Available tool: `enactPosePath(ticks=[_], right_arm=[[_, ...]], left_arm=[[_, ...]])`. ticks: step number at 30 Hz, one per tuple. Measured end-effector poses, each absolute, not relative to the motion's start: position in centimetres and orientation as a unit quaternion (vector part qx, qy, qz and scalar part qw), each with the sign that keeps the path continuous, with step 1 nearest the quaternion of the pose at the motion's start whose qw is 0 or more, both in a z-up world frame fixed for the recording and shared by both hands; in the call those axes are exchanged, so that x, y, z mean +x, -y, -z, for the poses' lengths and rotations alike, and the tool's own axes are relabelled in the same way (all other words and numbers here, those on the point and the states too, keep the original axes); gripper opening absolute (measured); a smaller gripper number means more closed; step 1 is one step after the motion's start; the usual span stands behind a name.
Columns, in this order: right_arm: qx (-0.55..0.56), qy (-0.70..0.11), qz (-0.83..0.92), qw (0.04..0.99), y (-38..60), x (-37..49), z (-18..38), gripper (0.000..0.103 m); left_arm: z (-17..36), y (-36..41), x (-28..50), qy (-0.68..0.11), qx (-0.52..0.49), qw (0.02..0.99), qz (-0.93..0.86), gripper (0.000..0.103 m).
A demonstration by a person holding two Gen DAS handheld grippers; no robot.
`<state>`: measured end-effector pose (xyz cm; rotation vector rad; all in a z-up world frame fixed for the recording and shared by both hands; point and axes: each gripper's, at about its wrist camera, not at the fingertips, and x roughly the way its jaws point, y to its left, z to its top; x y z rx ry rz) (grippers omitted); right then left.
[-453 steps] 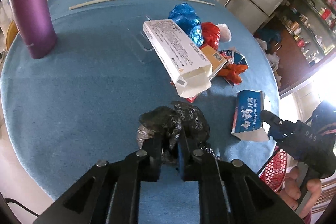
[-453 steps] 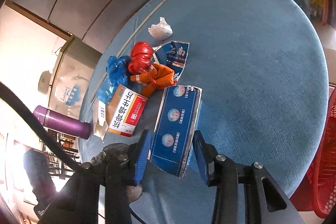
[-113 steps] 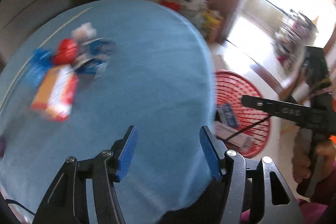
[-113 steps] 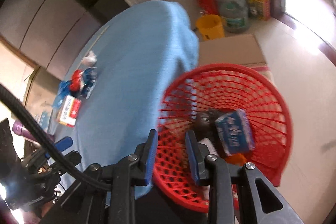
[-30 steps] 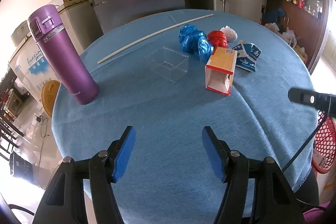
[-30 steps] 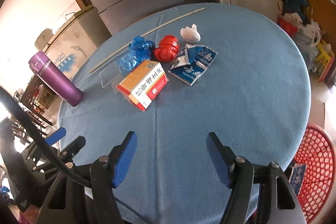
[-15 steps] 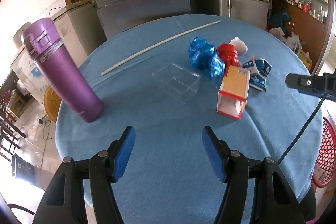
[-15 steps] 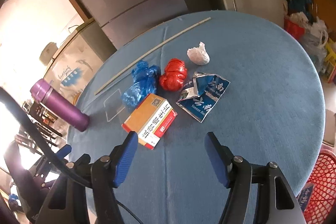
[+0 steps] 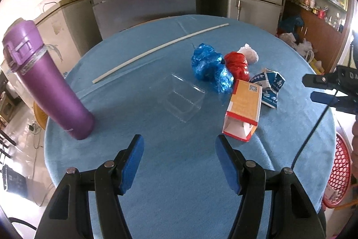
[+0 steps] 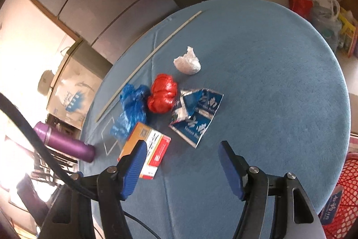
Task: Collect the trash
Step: 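Grasp the orange-and-white box with the left gripper while the right gripper grasps the blue printed wrapper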
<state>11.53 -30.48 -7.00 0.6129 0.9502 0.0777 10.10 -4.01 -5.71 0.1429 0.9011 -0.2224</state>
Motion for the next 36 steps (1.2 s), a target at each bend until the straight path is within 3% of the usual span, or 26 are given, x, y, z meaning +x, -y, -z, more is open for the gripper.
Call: enactPosePath(ticks=[5, 8, 15, 36], right_arm=[[0.327, -0.462, -0.038, 0.824, 31.5, 13.5, 8.1, 0.07], [0.353, -0.474, -0.039, 0.806, 31.9, 14.9, 9.4, 0.071], [0.418, -0.49, -0.032, 0.764, 33.0, 17.3, 12.1, 0.071], [0.279, -0.529, 0.044, 0.8, 29.5, 25.7, 12.1, 0.073]], left_arm=[[5.5, 4.9, 10.6, -0.432, 0.058, 0.89, 0.132, 0.067], [5.3, 5.8, 10.8, -0.421, 0.062, 0.893, 0.148, 0.078], [6.2, 8.7, 12.1, -0.421, 0.092, 0.881, 0.196, 0.079], [10.3, 11.3, 16.2, -0.481, 0.05, 0.834, 0.266, 0.079]])
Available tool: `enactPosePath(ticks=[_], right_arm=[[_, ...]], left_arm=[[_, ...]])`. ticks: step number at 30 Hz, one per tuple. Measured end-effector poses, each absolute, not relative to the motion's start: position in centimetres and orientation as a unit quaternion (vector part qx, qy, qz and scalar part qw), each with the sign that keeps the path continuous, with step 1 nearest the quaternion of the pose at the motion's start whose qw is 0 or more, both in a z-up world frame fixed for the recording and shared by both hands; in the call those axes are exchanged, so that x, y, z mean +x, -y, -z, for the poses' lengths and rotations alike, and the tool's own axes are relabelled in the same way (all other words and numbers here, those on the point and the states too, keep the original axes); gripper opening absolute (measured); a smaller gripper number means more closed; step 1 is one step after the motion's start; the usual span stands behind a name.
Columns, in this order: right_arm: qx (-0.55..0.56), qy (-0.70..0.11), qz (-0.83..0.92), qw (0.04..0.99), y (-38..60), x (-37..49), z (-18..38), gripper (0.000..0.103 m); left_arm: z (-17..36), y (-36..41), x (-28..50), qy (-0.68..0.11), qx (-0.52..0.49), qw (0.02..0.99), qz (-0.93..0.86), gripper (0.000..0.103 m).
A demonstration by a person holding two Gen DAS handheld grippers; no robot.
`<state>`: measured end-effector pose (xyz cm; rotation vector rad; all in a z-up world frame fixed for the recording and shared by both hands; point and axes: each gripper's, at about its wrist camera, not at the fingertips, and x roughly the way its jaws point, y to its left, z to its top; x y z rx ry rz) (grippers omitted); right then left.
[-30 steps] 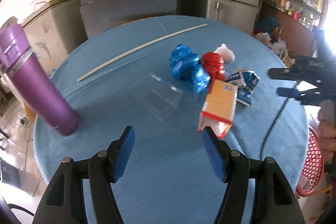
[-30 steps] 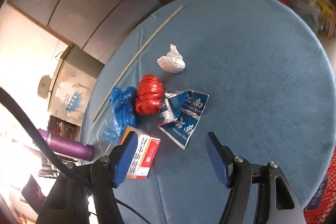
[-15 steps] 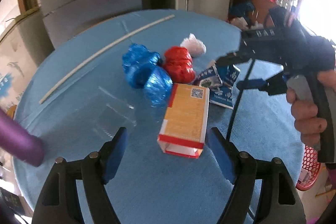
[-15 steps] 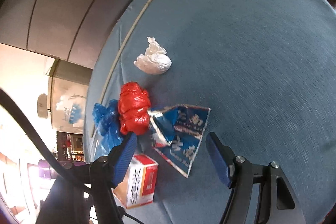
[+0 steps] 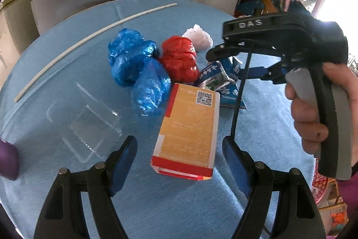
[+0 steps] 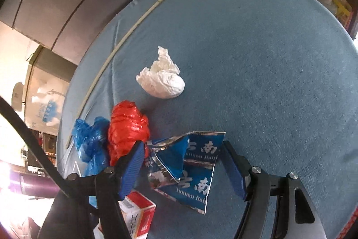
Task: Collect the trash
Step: 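Grasp the orange-and-white box with the left gripper while the right gripper grasps the blue printed wrapper, then carry the box with the left gripper while the right gripper carries the wrapper over the red basket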
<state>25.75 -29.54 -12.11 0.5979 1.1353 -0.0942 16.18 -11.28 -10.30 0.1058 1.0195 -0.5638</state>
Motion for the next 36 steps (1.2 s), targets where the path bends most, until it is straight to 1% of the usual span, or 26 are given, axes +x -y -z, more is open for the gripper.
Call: enactPosePath(ticks=[4, 5, 6, 7, 8, 9, 12, 18, 22, 26, 36], right_arm=[[0.238, -0.531, 0.047, 0.812, 27.8, 27.3, 12.1, 0.077], [0.232, -0.532, 0.049, 0.813, 27.6, 27.3, 12.2, 0.077], [0.22, -0.534, 0.052, 0.815, 27.2, 27.3, 12.2, 0.077], [0.211, -0.533, 0.054, 0.818, 26.9, 27.4, 12.2, 0.074], [0.205, -0.532, 0.055, 0.82, 26.6, 27.5, 12.3, 0.071], [0.199, -0.529, 0.053, 0.823, 26.3, 27.4, 12.2, 0.071], [0.2, -0.521, 0.051, 0.828, 26.6, 27.2, 12.5, 0.07], [0.205, -0.507, 0.035, 0.836, 27.6, 24.9, 12.1, 0.07], [0.2, -0.491, 0.028, 0.847, 28.3, 22.4, 11.0, 0.07], [0.199, -0.48, 0.019, 0.854, 28.5, 20.6, 10.4, 0.07], [0.226, -0.465, -0.003, 0.856, 29.8, 14.0, 9.1, 0.07]], left_arm=[[10.5, 11.4, 16.1, -0.477, 0.046, 0.833, 0.277, 0.078], [10.5, 11.3, 16.0, -0.475, 0.043, 0.833, 0.28, 0.074], [10.5, 11.3, 16.2, -0.476, 0.04, 0.831, 0.284, 0.068], [10.3, 11.3, 16.3, -0.477, 0.037, 0.83, 0.287, 0.064], [10.4, 11.3, 16.2, -0.479, 0.036, 0.828, 0.289, 0.056], [10.4, 11.3, 16.0, -0.482, 0.034, 0.826, 0.291, 0.051], [10.6, 11.3, 15.8, -0.481, 0.035, 0.825, 0.293, 0.049], [10.2, 10.9, 14.6, -0.477, 0.036, 0.828, 0.293, 0.048], [9.3, 10.3, 13.5, -0.468, 0.033, 0.835, 0.286, 0.048], [8.4, 10.0, 12.1, -0.457, 0.055, 0.846, 0.268, 0.048], [5.9, 9.1, 9.0, -0.425, 0.069, 0.872, 0.233, 0.048]])
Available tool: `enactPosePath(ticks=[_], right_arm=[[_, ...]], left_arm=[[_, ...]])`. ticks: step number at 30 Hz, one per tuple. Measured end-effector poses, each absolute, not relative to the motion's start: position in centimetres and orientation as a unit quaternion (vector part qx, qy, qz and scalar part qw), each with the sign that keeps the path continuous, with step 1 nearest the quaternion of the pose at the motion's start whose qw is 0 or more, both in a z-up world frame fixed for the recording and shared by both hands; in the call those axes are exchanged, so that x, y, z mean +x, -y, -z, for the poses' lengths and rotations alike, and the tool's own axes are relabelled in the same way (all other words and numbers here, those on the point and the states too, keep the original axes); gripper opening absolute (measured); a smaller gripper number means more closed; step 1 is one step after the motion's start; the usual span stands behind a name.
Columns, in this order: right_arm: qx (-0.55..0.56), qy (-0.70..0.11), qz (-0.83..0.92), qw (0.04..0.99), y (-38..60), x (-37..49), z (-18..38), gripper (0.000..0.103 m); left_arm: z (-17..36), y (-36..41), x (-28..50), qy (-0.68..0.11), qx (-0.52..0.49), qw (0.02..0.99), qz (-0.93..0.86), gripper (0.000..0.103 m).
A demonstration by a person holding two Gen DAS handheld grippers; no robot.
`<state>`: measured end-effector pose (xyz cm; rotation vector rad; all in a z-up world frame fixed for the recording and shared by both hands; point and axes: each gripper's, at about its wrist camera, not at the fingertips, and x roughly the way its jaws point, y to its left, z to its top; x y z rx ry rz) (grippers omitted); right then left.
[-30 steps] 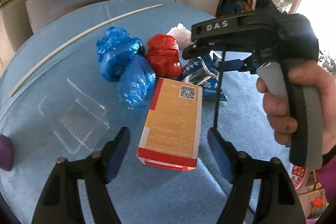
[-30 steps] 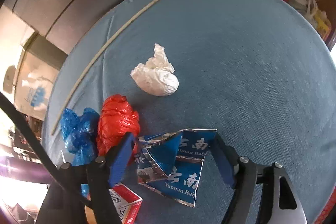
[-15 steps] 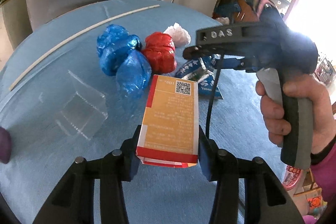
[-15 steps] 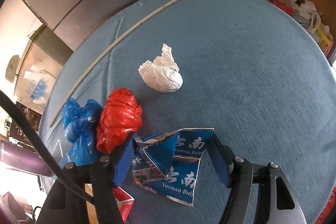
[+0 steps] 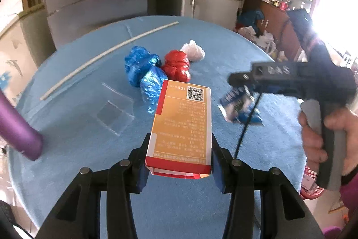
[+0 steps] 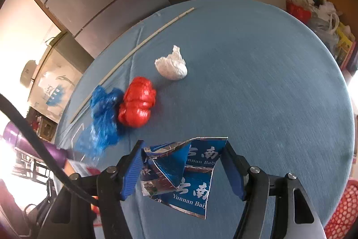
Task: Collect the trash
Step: 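Carry the box with the left gripper while the right gripper carries the wrapper over the red basket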
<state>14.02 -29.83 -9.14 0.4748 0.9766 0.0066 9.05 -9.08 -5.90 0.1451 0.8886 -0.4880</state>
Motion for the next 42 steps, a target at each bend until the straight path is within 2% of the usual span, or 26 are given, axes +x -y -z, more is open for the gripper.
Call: enactPosePath(ticks=[17, 42], right_arm=[[0.201, -0.436, -0.032, 0.876, 28.4, 6.0, 8.1, 0.07], [0.214, -0.383, -0.001, 0.899, 33.6, -2.9, 5.9, 0.07]], left_arm=[[4.2, 10.1, 7.1, -0.408, 0.087, 0.883, 0.215, 0.048], [1.3, 16.1, 2.2, -0.373, 0.132, 0.874, 0.282, 0.048]])
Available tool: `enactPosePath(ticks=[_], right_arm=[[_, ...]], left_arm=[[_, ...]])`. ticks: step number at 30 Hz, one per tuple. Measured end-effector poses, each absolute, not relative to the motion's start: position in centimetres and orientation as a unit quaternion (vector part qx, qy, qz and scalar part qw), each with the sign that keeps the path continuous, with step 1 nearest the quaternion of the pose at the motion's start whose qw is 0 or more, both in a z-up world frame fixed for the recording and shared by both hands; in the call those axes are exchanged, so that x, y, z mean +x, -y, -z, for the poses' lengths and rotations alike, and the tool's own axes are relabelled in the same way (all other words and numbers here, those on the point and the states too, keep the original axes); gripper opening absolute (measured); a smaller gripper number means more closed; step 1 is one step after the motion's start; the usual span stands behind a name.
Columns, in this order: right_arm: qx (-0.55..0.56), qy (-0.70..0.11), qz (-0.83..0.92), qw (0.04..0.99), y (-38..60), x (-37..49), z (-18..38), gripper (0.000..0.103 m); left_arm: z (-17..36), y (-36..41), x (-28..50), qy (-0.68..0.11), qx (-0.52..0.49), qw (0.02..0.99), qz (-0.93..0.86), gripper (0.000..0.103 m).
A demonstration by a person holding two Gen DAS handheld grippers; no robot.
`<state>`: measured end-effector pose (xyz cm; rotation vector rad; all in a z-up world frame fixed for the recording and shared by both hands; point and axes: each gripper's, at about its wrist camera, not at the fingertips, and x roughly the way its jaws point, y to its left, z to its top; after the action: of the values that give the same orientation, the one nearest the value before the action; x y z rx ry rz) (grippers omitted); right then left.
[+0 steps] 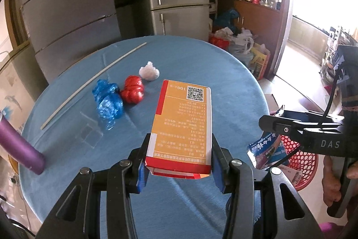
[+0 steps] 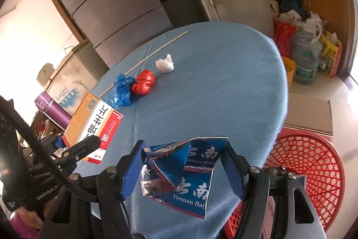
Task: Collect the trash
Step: 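Carry the box with the left gripper while the right gripper carries the wrapper over the red basket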
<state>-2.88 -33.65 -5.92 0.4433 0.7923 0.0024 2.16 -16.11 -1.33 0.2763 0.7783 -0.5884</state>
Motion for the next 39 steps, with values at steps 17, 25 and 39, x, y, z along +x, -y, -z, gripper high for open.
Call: enactPosePath(ticks=[17, 25, 39], right_arm=[[0.254, -0.379, 0.036, 0.889, 38.3, -6.5, 7.2, 0.07], [0.27, -0.379, 0.057, 0.884, 40.3, -8.0, 7.7, 0.07], [0.316, -0.389, 0.089, 0.861, 44.0, -10.5, 10.1, 0.07]], left_arm=[[0.6, 21.7, 0.1, -0.357, 0.186, 0.855, 0.326, 0.048], [0.9, 24.4, -0.6, -0.358, 0.213, 0.839, 0.35, 0.048], [1.4, 28.8, -2.4, -0.346, 0.253, 0.814, 0.393, 0.048]])
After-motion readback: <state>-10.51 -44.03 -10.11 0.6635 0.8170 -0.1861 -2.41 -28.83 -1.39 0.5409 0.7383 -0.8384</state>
